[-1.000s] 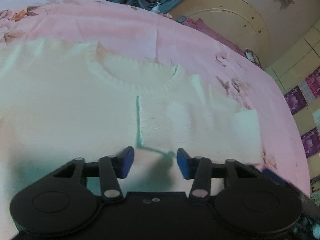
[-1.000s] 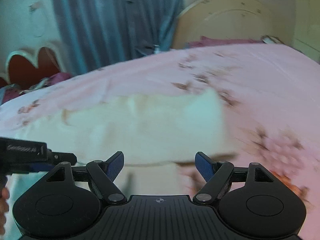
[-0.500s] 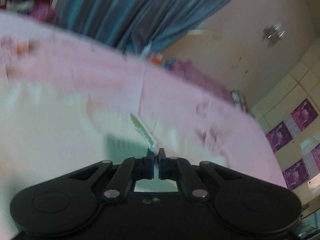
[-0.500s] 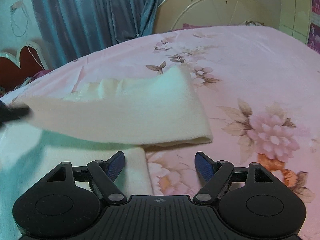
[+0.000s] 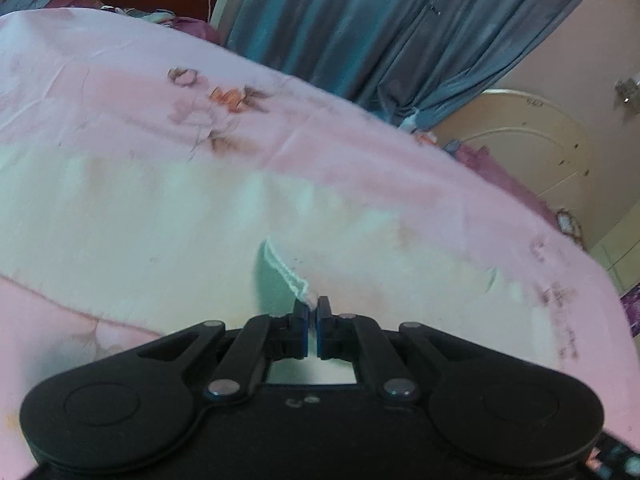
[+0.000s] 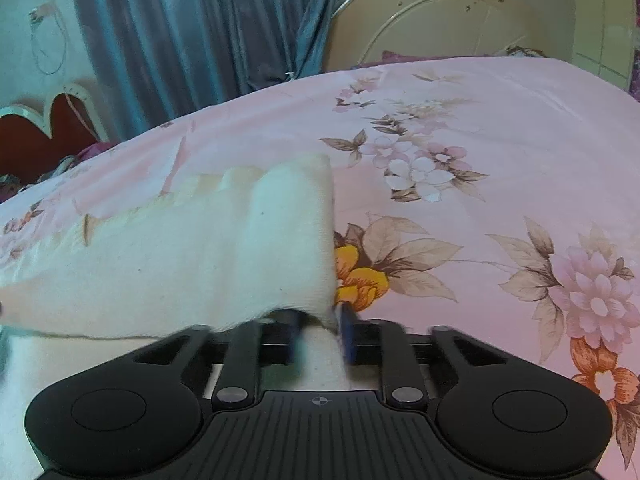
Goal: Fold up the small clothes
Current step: 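Carry the gripped sleeve across the sweater body and lay it down, then open the right tool, release the sleeve, and withdraw from the sweater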
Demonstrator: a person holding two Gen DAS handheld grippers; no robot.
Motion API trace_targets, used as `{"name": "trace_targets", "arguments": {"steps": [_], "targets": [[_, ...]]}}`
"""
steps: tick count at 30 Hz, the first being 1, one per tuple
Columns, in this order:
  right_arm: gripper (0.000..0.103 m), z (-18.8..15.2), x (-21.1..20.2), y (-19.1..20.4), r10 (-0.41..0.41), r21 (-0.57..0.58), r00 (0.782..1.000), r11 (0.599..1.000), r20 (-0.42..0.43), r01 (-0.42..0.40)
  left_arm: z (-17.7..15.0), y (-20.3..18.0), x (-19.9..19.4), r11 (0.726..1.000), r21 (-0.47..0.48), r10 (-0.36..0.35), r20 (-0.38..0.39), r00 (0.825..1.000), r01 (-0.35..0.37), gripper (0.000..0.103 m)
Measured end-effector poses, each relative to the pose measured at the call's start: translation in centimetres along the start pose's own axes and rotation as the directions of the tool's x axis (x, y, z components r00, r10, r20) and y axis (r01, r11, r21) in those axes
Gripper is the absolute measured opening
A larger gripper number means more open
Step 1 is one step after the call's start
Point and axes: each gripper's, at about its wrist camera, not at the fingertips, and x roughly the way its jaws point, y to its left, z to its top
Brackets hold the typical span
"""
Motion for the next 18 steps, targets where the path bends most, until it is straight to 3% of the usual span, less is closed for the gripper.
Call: {"name": "trace_targets", "arguments": {"steps": [3,10,12,14,15,16,18], "targets": [[0.005,-0.2,-0.6,-0.7,-0.016,0.027,1.0,1.0,0.019,0.015,-0.1,0.1,-0.1,1.0,0.003,0.007,0.003,1.0,-0.007,0.003],[0.006,-0.4,-1.4,-1.1,0.003,-0.006,0.999,1.0,-0.048,-0.004,-0.9,0.4,-0.3,0.998,0.041,0.037,-0.004,0.999,-0.037,0.003],[0.009,-0.4,-2.8,-1.3,-0.002,-0.029,1.0,1.0,-0.023,0.001,-1.0,0.1,-0.2,0.996,0.075,0.052,-0.004,0.999,-0.052,0.01],[0.035,0.0,-4.0,-1.6,0.004,-0.029,1.0,1.0,0.017,-0.003,-1.0,0.2,-1.1,0.995,0.065,0.076,0.04,0.996,-0.079,0.023],[0.061,0.4,-4.3,-1.7,0.006,-0.026,0.999,1.0,0.038,-0.005,-1.0,0.3,-1.5,0.994,0.056,0.09,0.065,0.994,-0.093,0.024],[0.068,0.9,-4.4,-1.7,0.007,-0.029,0.998,1.0,0.057,-0.006,-0.9,0.4,-1.9,0.993,0.052,0.098,0.082,0.992,-0.103,0.024],[0.068,1.9,-3.6,-1.5,0.017,-0.038,0.998,0.999,0.061,-0.014,-0.7,0.3,-2.5,0.993,0.049,0.102,0.102,0.989,-0.108,0.024]]}}
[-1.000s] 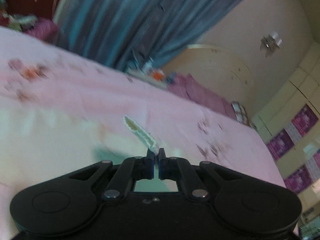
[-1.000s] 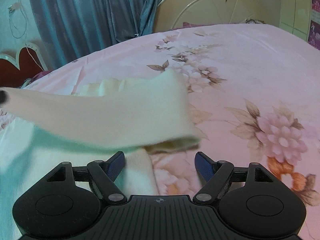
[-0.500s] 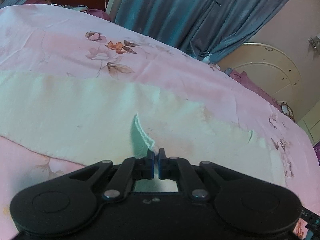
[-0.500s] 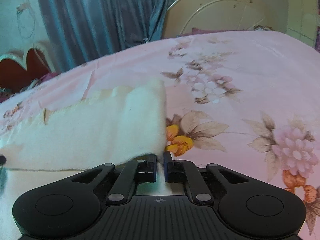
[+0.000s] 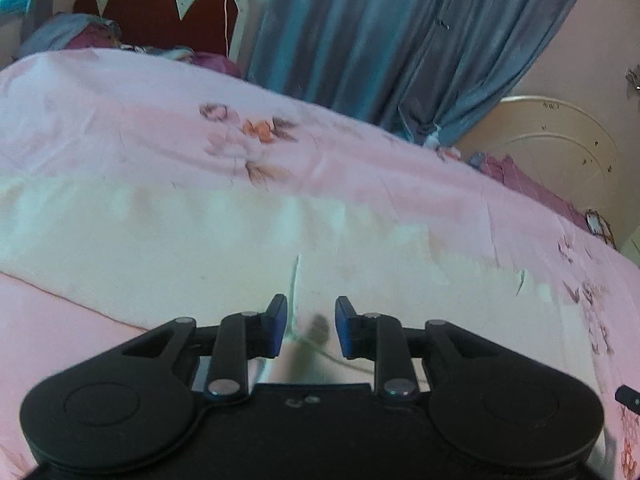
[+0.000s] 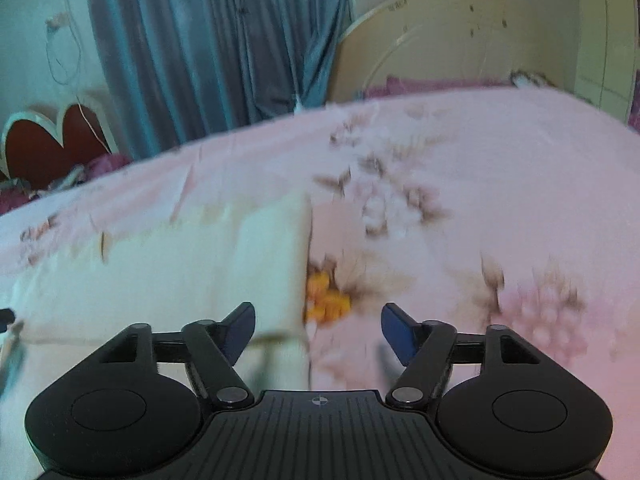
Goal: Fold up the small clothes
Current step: 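Open the right tool, release the sleeve, and withdraw from the sweater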
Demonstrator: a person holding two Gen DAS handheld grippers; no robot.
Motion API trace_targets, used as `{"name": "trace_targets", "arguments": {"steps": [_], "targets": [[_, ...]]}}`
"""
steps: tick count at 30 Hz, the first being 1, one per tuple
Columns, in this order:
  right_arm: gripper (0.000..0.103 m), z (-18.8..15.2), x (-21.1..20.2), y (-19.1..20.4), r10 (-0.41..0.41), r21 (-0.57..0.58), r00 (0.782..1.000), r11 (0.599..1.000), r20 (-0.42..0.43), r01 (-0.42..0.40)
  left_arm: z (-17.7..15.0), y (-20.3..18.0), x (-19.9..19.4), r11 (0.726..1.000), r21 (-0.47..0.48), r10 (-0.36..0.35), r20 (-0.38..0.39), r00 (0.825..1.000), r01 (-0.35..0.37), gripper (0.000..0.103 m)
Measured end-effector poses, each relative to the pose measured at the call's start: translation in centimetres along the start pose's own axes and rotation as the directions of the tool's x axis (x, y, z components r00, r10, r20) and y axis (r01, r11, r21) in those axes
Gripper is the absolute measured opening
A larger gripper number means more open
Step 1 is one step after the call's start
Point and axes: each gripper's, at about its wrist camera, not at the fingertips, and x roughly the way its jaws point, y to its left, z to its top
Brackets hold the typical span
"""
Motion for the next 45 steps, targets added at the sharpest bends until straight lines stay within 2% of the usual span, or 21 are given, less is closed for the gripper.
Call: {"name": "trace_targets", "arguments": {"steps": [4,7,13,14,16,18,19,21,23,26,29,30,31,32,33,34,38,41,45], "targets": [[0.068,1.6,3.3,0.0,0.03,0.048,0.999,0.998,-0.035,-0.029,0.4,-1.6,0.0,0.998,0.05,-0.035,0.017,0.999,0.034,0.025],[0.068,2.7,5.6,0.3,0.037,0.065,0.998,0.997,-0.05,-0.034,0.3,-3.3,1.5,0.992,0.106,-0.063,-0.013,0.998,0.064,0.027],[0.066,4.7,9.7,-0.1,0.038,0.112,0.997,0.993,-0.07,-0.03,-0.7,-3.0,4.3,0.995,0.101,-0.016,-0.064,0.998,0.023,0.026],[0.062,5.1,10.4,-0.2,0.042,0.125,0.996,0.992,-0.077,-0.033,-0.8,-3.0,4.3,0.993,0.113,-0.016,-0.062,0.998,0.023,0.027],[0.034,5.4,11.8,-0.6,0.071,0.152,0.992,0.987,-0.101,-0.055,-0.9,-3.1,4.3,0.991,0.133,-0.013,-0.061,0.998,0.021,0.027],[0.023,5.6,12.5,-0.8,0.093,0.18,0.99,0.981,-0.104,-0.073,-0.8,-2.9,4.4,0.993,0.118,-0.018,-0.064,0.998,0.025,0.027],[0.012,5.7,12.5,-0.7,0.095,0.177,0.99,0.981,-0.102,-0.075,-0.7,-2.9,4.4,0.994,0.111,-0.02,-0.064,0.998,0.027,0.027],[0.006,5.7,11.8,-0.6,0.058,0.143,0.995,0.989,-0.078,-0.046,-0.7,-2.9,4.4,0.993,0.119,-0.017,-0.062,0.998,0.024,0.027],[0.006,4.9,12.0,-0.5,-0.017,0.079,0.997,0.997,-0.07,0.022,-0.8,-3.3,4.3,0.99,0.14,-0.01,-0.056,0.998,0.018,0.028],[0.006,5.1,11.8,0.0,-0.028,0.037,0.997,0.999,-0.065,0.03,-1.1,-3.7,4.5,0.985,0.175,0.003,-0.045,0.999,0.005,0.028],[0.008,5.8,10.4,0.1,-0.03,0.052,0.999,0.998,-0.036,0.032,-0.7,-3.9,4.1,0.986,0.169,0.005,-0.054,0.999,0.004,0.031],[0.011,5.9,9.8,0.4,-0.024,0.046,1.0,0.999,-0.014,0.025,-0.6,-3.9,3.8,0.986,0.167,-0.001,-0.049,0.999,0.009,0.036],[0.019,5.9,9.4,0.8,-0.017,0.034,1.0,0.999,0.0,0.016,-0.5,-4.0,3.7,0.985,0.17,-0.003,-0.043,0.999,0.01,0.039],[0.027,5.9,9.2,1.4,-0.005,0.02,1.0,1.0,0.004,0.005,-0.5,-4.1,3.7,0.984,0.176,-0.002,-0.037,0.999,0.008,0.047],[0.044,5.8,9.2,1.9,0.005,0.007,1.0,1.0,0.003,-0.005,-0.5,-4.3,3.8,0.983,0.182,0.002,-0.037,0.999,0.005,0.054],[0.049,5.7,9.3,2.6,0.011,-0.007,1.0,1.0,0.0,-0.011,-0.6,-4.3,4.1,0.983,0.183,0.005,-0.044,0.999,0.003,0.055],[0.048,4.2,11.1,3.8,-0.022,-0.083,0.997,0.996,-0.075,0.015,-0.8,-4.2,4.8,0.98,0.199,0.023,-0.048,0.999,-0.014,0.055],[0.049,4.1,10.4,4.2,-0.052,-0.105,0.996,0.993,-0.067,0.044,-0.6,-4.4,4.6,0.977,0.214,0.03,-0.065,0.997,-0.016,0.056],[0.049,3.6,7.6,5.9,0.016,-0.13,1.0,0.991,-0.025,-0.019,-0.4,-4.1,3.8,0.982,0.189,0.022,-0.075,0.997,-0.008,0.061]]}}
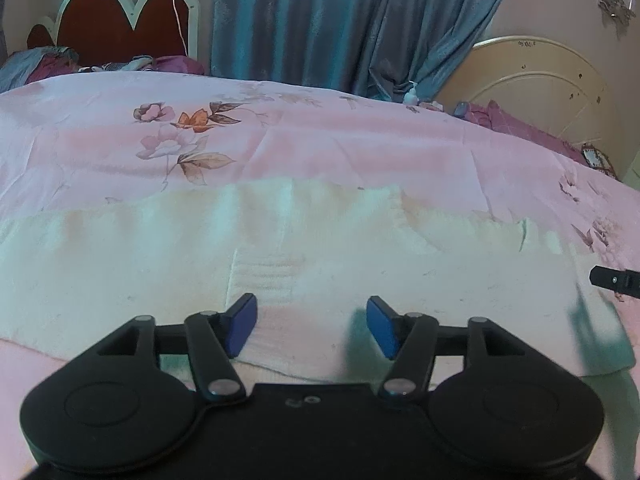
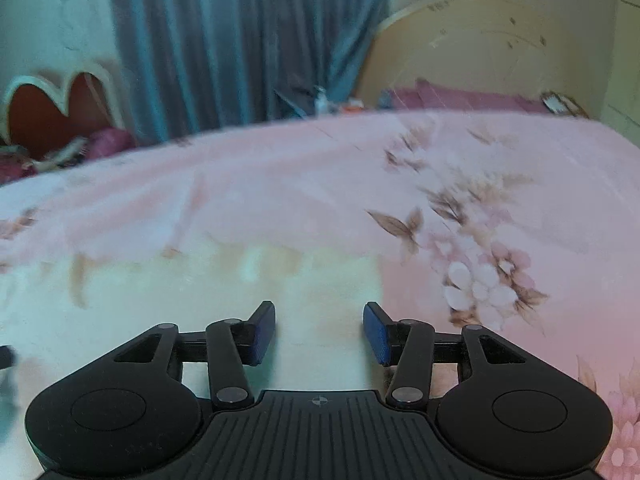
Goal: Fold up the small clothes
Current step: 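Open the right tool, release the sleeve, and withdraw from the sweater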
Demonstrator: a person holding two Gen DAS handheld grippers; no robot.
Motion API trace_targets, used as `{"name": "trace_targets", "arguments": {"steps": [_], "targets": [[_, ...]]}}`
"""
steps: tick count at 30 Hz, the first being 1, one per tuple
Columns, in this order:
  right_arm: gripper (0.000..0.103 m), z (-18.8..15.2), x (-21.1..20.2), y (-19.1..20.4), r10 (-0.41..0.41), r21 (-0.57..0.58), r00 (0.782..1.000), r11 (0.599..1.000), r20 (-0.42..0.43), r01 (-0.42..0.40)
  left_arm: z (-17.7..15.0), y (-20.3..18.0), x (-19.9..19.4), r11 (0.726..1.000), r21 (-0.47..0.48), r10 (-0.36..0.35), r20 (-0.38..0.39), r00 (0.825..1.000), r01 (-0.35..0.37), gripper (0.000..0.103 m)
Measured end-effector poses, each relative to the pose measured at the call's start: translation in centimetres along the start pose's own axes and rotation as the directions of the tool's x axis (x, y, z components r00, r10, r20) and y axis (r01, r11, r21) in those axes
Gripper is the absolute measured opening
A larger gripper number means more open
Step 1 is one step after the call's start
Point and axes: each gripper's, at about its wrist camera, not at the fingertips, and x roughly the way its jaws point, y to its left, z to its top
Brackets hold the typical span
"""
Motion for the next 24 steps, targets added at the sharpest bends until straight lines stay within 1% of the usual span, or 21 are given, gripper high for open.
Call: {"name": "trace_targets", "arguments": {"steps": [1,3,5,7,8,9,10,12,13,14,15,17,18,19,21,24], "targets": [[0.049,-0.2,-0.2,0.8,0.016,-0.014,1.0,1.0,-0.006,-0.016,-0.2,0.0,0.1,1.0,0.004,0.004,-0.001,1.0,-0.004,0.061],[0.049,-1.2,0.1,2.3,0.042,-0.041,0.998,0.998,-0.043,-0.044,-0.5,0.0,0.4,1.0,0.014,0.01,-0.008,1.0,-0.01,0.061],[0.049,-2.5,0.8,3.4,0.031,-0.072,0.997,0.997,-0.077,-0.036,-0.6,-0.2,0.3,0.999,0.039,0.017,-0.006,1.0,-0.017,0.061],[0.049,-3.2,0.9,3.9,0.002,-0.109,0.998,0.994,-0.058,-0.009,-0.6,-0.3,0.2,0.998,0.053,0.019,-0.014,1.0,-0.018,0.061],[0.049,-3.1,0.7,4.2,-0.012,-0.113,0.998,0.994,-0.066,0.004,-0.5,-0.2,0.1,0.999,0.05,0.019,-0.019,1.0,-0.018,0.061],[0.049,-2.8,0.2,4.5,-0.009,-0.104,0.997,0.995,-0.071,0.002,-0.5,-0.1,0.0,0.999,0.043,0.019,-0.023,1.0,-0.018,0.061],[0.049,-2.6,-0.4,5.0,0.018,-0.098,0.998,0.995,-0.059,-0.024,-0.5,0.0,-0.2,0.999,0.035,0.017,-0.024,1.0,-0.016,0.061],[0.049,-2.7,-1.0,6.4,0.034,-0.129,0.999,0.991,-0.04,-0.039,-0.6,0.2,-0.6,1.0,0.023,0.016,-0.028,0.999,-0.016,0.061],[0.049,-3.0,-0.8,7.0,0.041,-0.14,0.998,0.989,-0.052,-0.048,-0.7,0.2,-0.8,1.0,0.022,0.018,-0.028,0.999,-0.018,0.061],[0.049,-3.3,-0.2,7.5,0.051,-0.134,0.995,0.989,-0.084,-0.062,-0.7,0.3,-1.1,1.0,0.022,0.022,-0.03,0.999,-0.022,0.061],[0.049,-3.7,0.2,7.9,0.043,-0.131,0.994,0.99,-0.101,-0.056,-0.8,0.4,-1.3,0.999,0.022,0.027,-0.033,0.999,-0.026,0.062],[0.049,-3.9,0.3,8.7,0.006,-0.165,0.996,0.986,-0.091,-0.021,-0.9,0.9,-2.0,0.999,0.017,0.032,-0.037,0.999,-0.031,0.064],[0.049,-3.7,0.3,9.0,-0.006,-0.167,0.995,0.986,-0.1,-0.011,-0.9,1.3,-2.4,0.999,0.01,0.032,-0.038,0.999,-0.032,0.066],[0.049,-3.5,0.1,9.2,0.003,-0.159,0.994,0.987,-0.106,-0.02,-1.0,1.6,-2.8,0.999,0.004,0.032,-0.035,0.999,-0.032,0.066],[0.049,-3.3,-0.5,9.8,0.055,-0.132,0.993,0.989,-0.103,-0.068,-1.1,2.5,-3.6,0.999,-0.006,0.039,-0.024,0.999,-0.039,0.067],[0.049,-3.5,-0.9,11.9,0.085,-0.133,0.991,0.986,-0.105,-0.099,-1.1,4.0,-4.5,0.999,-0.024,0.048,-0.02,0.999,-0.049,0.067]]}}
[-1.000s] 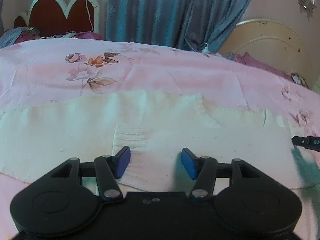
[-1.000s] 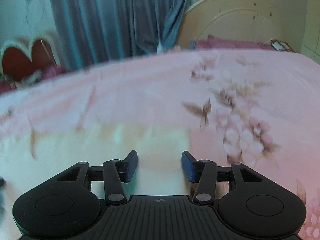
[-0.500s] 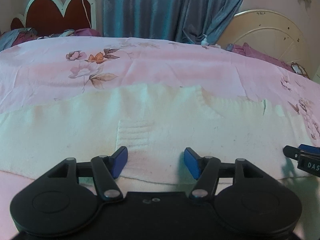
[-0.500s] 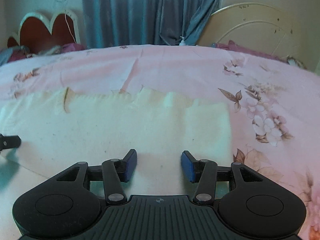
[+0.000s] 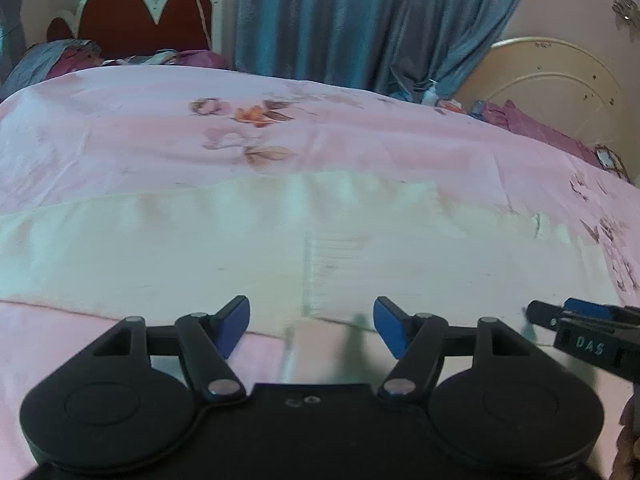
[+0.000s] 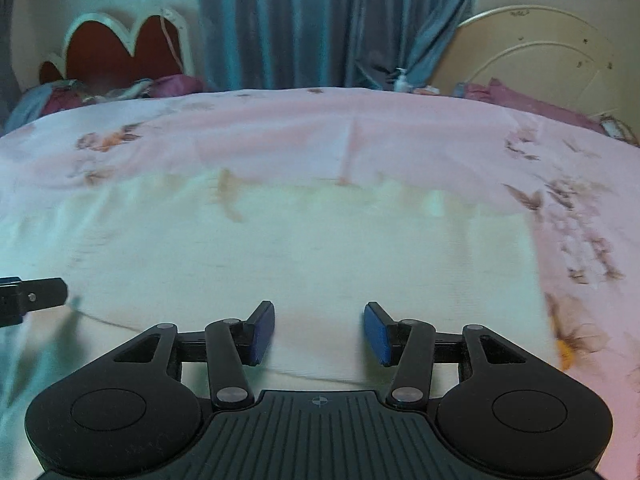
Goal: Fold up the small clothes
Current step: 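Open the right tool, release the sleeve, and withdraw from the sweater, then grasp the other sleeve cuff with the left tool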
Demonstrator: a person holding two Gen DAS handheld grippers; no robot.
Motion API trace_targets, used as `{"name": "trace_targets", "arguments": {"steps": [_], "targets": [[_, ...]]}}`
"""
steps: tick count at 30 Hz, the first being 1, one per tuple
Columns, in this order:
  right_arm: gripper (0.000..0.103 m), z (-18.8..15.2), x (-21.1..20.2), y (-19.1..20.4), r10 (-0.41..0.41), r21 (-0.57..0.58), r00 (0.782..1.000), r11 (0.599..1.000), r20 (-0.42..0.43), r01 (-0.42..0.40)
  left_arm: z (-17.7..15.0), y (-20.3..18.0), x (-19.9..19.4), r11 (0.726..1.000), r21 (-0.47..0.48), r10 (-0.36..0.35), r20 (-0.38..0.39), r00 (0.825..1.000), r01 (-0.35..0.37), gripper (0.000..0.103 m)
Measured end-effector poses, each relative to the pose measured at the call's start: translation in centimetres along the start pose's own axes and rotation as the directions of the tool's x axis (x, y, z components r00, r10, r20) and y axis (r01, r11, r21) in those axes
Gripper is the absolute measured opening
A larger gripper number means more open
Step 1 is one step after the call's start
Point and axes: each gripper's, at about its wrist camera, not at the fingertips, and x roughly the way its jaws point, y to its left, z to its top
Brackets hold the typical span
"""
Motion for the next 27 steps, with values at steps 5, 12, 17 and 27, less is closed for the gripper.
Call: {"name": "trace_targets", "arguments": {"steps": [5,12,17,27], "targets": [[0.049,0.3,0.3,3.5,0.057,-0.008,0.998,0.998,0.0,-0.057,0.2,3.2,-1.4,0.999,-0.025,0.031,0.013,0.999,-0.03,0.071],[0.049,1.3,1.0,7.2,0.079,-0.017,0.997,0.997,0.02,-0.079,-0.1,10.0,-3.1,0.988,-0.122,0.093,0.015,0.996,-0.091,0.072],[0.049,1.9,1.8,8.7,0.094,-0.013,0.995,0.995,0.017,-0.094,-0.9,15.6,-4.2,0.965,-0.229,0.136,0.005,0.991,-0.131,0.072],[0.049,1.2,3.0,10.9,0.115,-0.036,0.993,0.993,-0.01,-0.115,-2.4,25.6,-3.8,0.839,-0.522,0.179,-0.001,0.984,-0.153,0.061]]}}
